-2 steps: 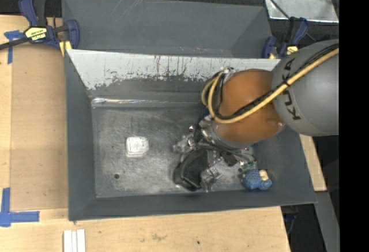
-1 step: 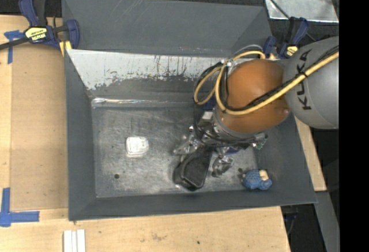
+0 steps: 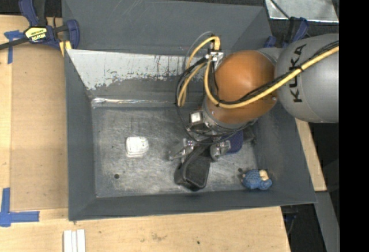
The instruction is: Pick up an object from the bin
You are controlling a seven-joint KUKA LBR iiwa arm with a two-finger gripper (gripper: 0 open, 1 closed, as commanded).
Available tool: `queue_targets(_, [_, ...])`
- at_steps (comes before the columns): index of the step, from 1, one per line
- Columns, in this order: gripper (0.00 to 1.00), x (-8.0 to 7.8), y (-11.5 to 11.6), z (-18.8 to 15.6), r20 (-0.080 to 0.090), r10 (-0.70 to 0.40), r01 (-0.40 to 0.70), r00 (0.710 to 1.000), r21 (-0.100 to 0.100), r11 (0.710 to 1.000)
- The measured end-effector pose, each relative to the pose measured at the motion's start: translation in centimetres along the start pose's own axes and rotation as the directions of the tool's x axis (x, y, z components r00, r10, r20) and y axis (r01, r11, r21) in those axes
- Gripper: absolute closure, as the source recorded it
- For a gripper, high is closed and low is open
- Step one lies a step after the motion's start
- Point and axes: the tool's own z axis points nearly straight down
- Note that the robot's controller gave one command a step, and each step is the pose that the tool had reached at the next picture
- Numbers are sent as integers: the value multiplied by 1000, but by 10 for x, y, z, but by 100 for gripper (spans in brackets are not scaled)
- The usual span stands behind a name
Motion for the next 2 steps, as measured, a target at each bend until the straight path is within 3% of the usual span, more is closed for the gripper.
queue_targets(1, [100, 0, -3, -2, 2, 2, -2, 1000, 10, 1000])
queue_targets(2, [100, -24, -12, -147, 2, -273, 273, 962, 4, 962])
